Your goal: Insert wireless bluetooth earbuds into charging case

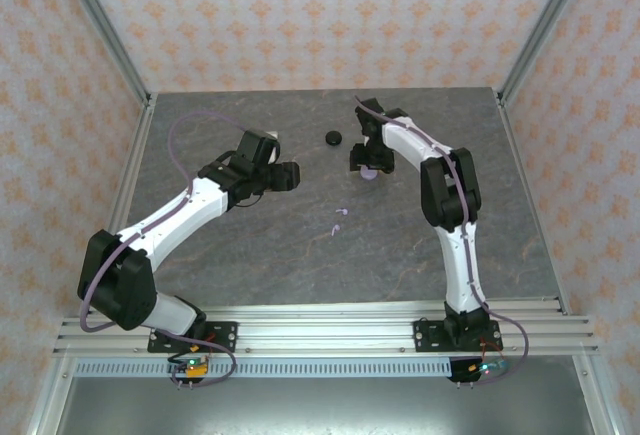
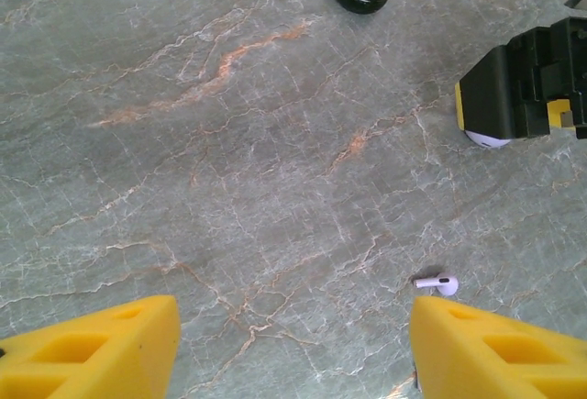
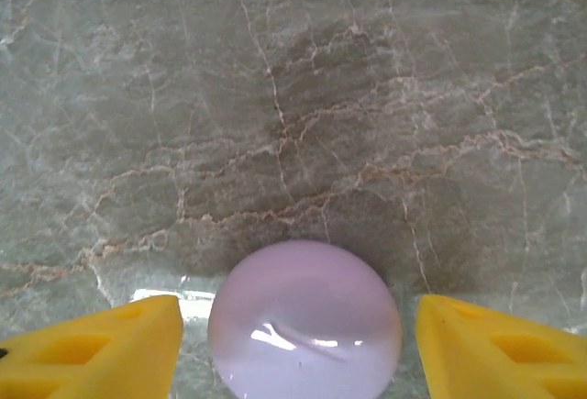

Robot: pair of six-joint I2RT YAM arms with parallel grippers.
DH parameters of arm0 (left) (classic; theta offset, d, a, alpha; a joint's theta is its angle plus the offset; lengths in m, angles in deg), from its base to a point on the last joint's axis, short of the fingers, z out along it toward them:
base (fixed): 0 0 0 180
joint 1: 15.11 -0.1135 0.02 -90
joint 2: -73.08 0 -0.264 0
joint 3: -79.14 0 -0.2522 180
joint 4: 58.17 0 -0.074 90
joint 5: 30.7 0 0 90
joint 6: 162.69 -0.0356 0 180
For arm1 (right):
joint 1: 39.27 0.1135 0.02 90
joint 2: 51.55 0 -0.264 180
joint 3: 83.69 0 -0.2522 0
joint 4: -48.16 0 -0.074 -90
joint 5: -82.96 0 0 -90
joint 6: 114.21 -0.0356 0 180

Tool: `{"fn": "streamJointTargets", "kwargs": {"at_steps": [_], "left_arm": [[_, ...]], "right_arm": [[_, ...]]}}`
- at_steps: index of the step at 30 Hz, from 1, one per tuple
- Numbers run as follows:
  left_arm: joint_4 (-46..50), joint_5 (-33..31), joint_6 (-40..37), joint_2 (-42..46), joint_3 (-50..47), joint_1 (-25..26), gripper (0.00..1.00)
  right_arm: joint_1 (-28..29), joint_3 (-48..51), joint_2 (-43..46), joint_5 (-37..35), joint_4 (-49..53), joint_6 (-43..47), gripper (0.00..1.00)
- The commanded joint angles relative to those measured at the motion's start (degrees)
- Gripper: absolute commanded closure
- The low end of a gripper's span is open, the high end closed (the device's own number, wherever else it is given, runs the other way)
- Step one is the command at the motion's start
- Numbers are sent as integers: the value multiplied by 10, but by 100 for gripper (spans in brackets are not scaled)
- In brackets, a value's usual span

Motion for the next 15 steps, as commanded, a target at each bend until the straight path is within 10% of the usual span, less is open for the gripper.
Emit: {"fn": "streamJointTargets", "kwargs": {"at_steps": [1, 15], "left_arm": [[17, -21, 2, 6, 1, 3, 33], [13, -21, 6, 8, -6, 4, 33]], "right_arm": [[-2, -28, -18, -26, 38, 2, 33], [14, -54, -45, -21, 53, 6, 51]]}}
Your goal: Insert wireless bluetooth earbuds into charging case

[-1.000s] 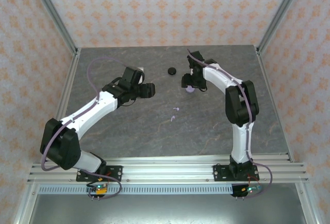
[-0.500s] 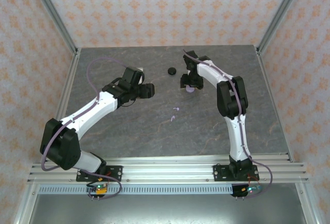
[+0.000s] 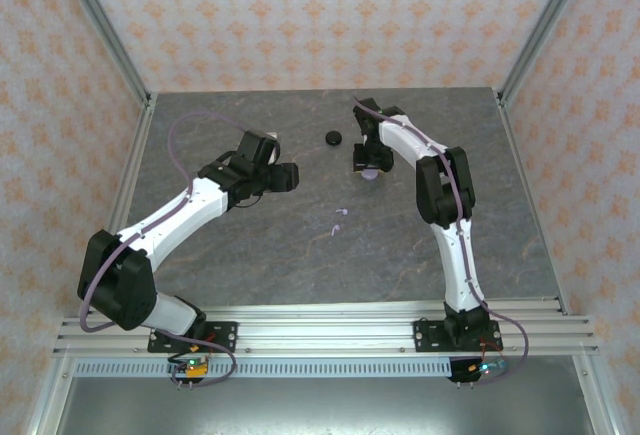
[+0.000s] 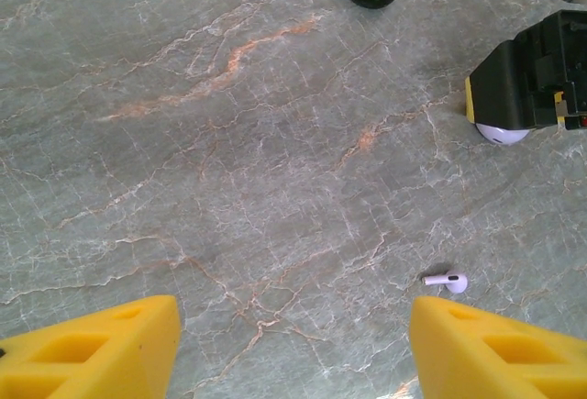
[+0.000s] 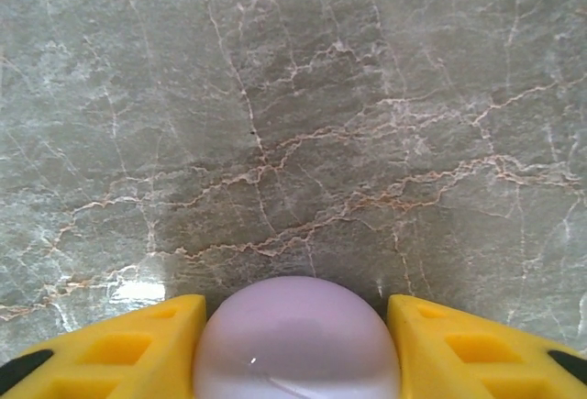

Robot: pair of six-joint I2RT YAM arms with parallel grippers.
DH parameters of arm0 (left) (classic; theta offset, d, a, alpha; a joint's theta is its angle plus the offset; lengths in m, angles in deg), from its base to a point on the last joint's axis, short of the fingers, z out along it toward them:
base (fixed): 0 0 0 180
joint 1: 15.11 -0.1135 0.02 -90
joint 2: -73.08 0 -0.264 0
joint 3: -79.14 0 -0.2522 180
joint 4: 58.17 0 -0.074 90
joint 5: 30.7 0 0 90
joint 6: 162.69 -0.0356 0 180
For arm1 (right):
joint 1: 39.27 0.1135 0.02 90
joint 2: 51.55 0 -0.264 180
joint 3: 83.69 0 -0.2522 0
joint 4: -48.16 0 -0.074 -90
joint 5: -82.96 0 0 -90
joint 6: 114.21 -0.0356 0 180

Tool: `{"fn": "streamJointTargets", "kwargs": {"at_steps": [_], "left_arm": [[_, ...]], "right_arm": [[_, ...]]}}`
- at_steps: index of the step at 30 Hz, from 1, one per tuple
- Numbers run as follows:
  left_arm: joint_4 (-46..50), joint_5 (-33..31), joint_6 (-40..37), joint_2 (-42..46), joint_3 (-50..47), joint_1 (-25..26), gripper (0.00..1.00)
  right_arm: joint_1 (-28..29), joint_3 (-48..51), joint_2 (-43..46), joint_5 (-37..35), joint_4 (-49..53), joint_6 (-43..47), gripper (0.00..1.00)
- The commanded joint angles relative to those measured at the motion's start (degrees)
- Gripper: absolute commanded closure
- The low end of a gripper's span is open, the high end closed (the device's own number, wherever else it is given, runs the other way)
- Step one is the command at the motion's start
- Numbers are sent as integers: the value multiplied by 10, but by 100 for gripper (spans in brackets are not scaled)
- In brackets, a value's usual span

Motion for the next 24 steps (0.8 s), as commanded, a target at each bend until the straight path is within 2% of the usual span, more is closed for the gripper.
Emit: {"fn": "streamJointTargets", "kwargs": {"at_steps": [1, 19, 24], "left_arm": [[7, -14, 6, 9, -7, 4, 33], [-4, -2, 17, 11, -19, 4, 33], [-17, 7, 25, 12, -28, 4, 33]], "right_arm": [[15, -12, -13, -8, 20, 8, 51], [99, 48, 25, 31, -18, 55, 51], [101, 46, 34, 37, -20, 53, 43]]}}
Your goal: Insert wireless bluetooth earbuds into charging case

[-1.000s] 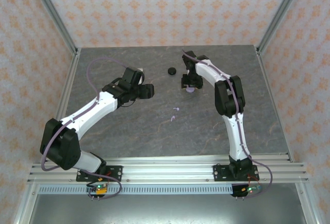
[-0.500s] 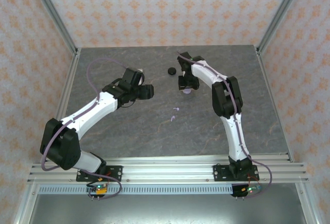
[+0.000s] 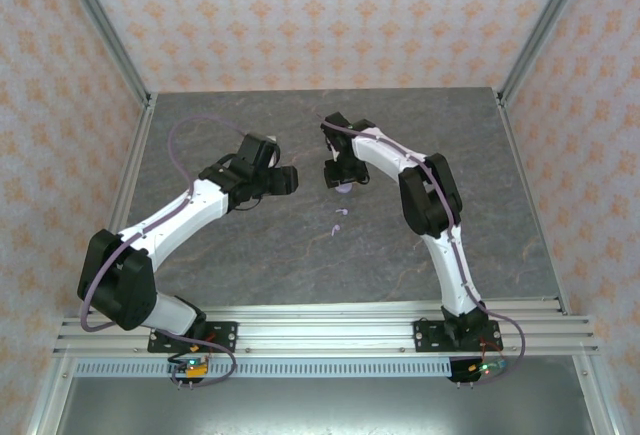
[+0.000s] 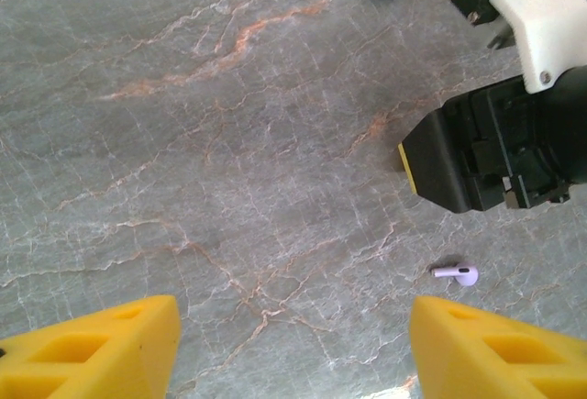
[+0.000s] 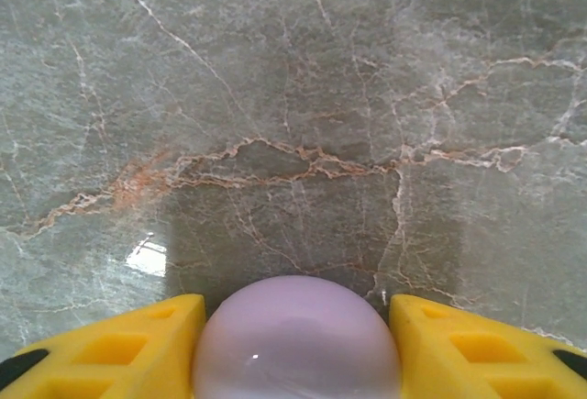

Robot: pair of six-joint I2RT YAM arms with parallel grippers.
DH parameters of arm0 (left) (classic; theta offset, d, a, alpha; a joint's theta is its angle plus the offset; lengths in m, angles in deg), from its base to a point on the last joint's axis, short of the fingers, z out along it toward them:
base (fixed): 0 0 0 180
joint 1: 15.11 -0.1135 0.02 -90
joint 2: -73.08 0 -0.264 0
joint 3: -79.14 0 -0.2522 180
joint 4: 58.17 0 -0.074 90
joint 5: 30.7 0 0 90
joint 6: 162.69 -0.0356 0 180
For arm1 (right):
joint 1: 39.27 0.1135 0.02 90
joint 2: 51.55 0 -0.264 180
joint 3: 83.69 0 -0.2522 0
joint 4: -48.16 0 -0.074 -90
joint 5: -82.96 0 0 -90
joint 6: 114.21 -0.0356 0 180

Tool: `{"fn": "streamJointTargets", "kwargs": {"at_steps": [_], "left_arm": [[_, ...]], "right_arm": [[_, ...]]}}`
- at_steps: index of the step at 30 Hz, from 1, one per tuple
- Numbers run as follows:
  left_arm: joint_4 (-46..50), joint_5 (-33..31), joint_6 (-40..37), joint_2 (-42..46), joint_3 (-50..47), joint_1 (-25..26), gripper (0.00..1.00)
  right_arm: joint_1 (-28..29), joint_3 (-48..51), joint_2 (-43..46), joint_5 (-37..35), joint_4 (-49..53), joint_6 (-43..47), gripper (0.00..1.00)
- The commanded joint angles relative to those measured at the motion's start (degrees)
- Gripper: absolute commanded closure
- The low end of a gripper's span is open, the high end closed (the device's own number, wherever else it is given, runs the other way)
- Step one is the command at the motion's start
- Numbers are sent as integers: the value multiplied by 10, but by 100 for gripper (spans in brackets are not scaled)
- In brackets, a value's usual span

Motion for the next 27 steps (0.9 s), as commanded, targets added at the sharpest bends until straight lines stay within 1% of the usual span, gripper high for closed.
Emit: {"fn": "streamJointTargets", "kwargs": {"at_steps": [1, 5, 8, 12, 18, 21, 24, 27], "left_arm": [[-20, 8, 17, 11, -13, 4, 33], [-43, 23, 25, -3, -18, 4, 33], [-64, 48, 28, -28, -12, 1, 33], [-66, 89, 29, -91, 30, -4, 34], [-75, 129, 21, -179, 99, -5, 35], [-87, 157, 18, -222, 133, -5, 35], [-103, 173, 26, -261, 162, -6, 35], [-91, 190, 26, -316, 206, -7, 36]], "right_arm": [[4, 14, 21, 13, 0, 2, 41], [-8, 25, 50, 16, -12, -25, 38], [-27, 53, 87, 57, -37, -46, 37], [-54, 117, 144, 119, -85, -72, 37], [-96, 215, 204, 169, -143, -120, 38], [-110, 262, 220, 216, -186, -148, 44], [-119, 297, 225, 248, -231, -183, 52], [-123, 326, 223, 266, -272, -214, 56]]}}
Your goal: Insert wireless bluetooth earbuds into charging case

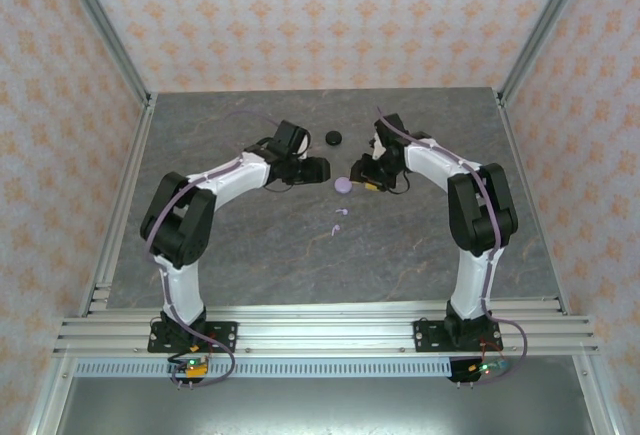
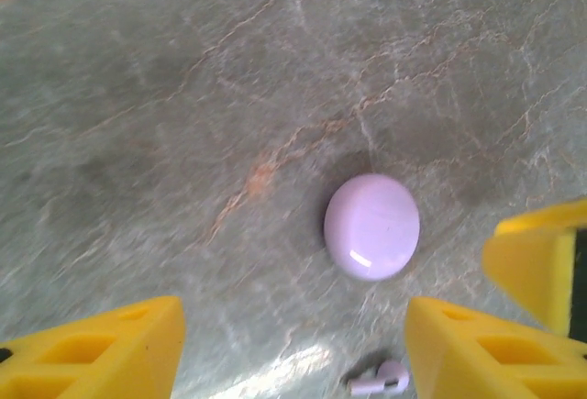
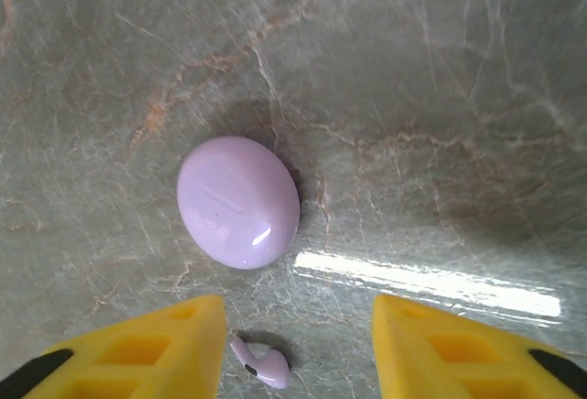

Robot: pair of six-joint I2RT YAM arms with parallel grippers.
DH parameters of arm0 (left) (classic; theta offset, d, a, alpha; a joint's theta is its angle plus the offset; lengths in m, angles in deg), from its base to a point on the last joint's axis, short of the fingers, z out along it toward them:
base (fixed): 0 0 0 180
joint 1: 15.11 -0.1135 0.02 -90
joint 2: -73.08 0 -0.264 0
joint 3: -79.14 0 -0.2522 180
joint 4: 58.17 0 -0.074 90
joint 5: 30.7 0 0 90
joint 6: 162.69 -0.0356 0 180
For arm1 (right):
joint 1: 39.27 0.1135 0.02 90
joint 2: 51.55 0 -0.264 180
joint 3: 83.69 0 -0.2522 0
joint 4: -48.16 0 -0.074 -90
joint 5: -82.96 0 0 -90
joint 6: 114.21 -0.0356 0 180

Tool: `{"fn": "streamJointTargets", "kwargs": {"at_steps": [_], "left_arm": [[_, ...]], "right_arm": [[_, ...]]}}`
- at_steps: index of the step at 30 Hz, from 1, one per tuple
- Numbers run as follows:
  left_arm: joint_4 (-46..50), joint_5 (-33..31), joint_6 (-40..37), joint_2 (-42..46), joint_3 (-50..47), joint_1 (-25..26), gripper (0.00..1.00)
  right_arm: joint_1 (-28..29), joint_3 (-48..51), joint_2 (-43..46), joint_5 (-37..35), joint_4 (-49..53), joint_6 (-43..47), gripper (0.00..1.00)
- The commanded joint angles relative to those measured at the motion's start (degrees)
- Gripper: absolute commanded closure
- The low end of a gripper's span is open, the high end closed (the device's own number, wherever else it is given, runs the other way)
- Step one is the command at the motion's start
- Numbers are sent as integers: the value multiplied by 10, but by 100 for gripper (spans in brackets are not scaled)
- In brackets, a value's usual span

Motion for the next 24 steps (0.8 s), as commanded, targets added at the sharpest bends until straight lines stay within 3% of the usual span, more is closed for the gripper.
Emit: {"fn": "streamJointTargets", "kwargs": {"at_steps": [1, 10, 24], "left_arm": [[-9, 37, 1, -42, 46, -6, 37], [23, 73, -7, -111, 118, -6, 41], [-19, 110, 24, -132, 99, -6, 45]], "right_arm": [[-6, 24, 13, 46, -76, -53, 56], [-8, 46, 0, 68, -121, -78, 70], [-12, 50, -23, 65, -132, -88, 76]]}}
